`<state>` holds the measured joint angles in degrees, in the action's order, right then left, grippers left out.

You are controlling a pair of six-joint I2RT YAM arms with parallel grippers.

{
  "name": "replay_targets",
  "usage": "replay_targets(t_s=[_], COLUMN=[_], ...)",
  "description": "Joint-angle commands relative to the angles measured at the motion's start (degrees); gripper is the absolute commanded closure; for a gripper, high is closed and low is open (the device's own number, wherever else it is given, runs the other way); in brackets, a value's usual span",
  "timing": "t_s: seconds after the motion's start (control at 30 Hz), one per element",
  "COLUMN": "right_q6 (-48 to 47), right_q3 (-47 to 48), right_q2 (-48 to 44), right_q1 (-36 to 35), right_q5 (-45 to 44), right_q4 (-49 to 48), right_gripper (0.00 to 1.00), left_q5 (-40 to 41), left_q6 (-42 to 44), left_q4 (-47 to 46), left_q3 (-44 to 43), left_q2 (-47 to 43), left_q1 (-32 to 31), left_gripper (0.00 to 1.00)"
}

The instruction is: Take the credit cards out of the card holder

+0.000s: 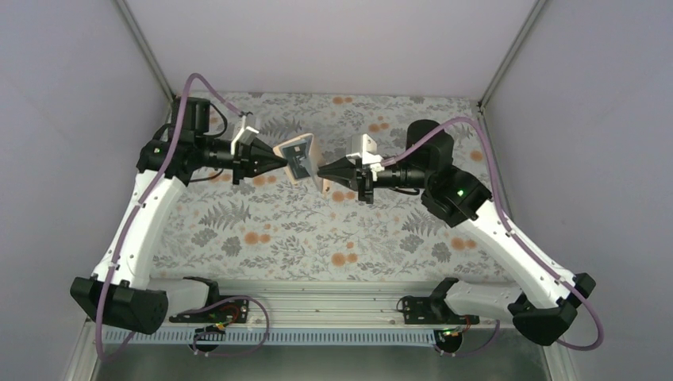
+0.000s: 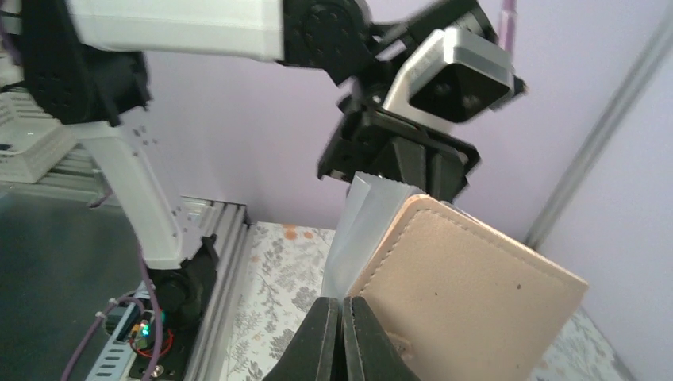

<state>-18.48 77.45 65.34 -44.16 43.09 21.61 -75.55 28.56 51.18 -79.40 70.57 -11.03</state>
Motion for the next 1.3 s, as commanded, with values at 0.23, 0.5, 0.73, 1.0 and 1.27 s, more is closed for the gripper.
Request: replay_targets(t_s=[0.23,0.5,0.73,1.0,1.27], right_q6=[13.33,20.0,27.9,30.01,29.55], right_q3=[-5.58,-4.18,1.7,8.11,8.56], right_q2=[4.1,10.6,18.05,25.46,27.24], right_q1=[0.23,-1.23,-6.95,-7.68,-7.55], right_q5=[-20.65,-25.14,-43.77,-51.64,-53.41], right_q4=[-7.99,-12.82,-11.3,-7.69,-6.54], right_gripper=[0.53,0.01,0.01,0.01,0.08], left_q5=[25.9,32.21,32.89,31.69,30.72], left_q6=[-14.09,-16.18,-16.52,-16.08,-14.99], left_q4=[-10.56,-12.7,-13.13,-12.86,-12.0], left_q3=[3.44,5.66,6.23,6.39,6.26], left_q2=[-1.89,-1.93,-1.59,-1.63,-1.88], left_q1=[0.04,0.04,0.04,-0.02,0.04], left_gripper=[0.98,0.98,0.97,0.98,0.98])
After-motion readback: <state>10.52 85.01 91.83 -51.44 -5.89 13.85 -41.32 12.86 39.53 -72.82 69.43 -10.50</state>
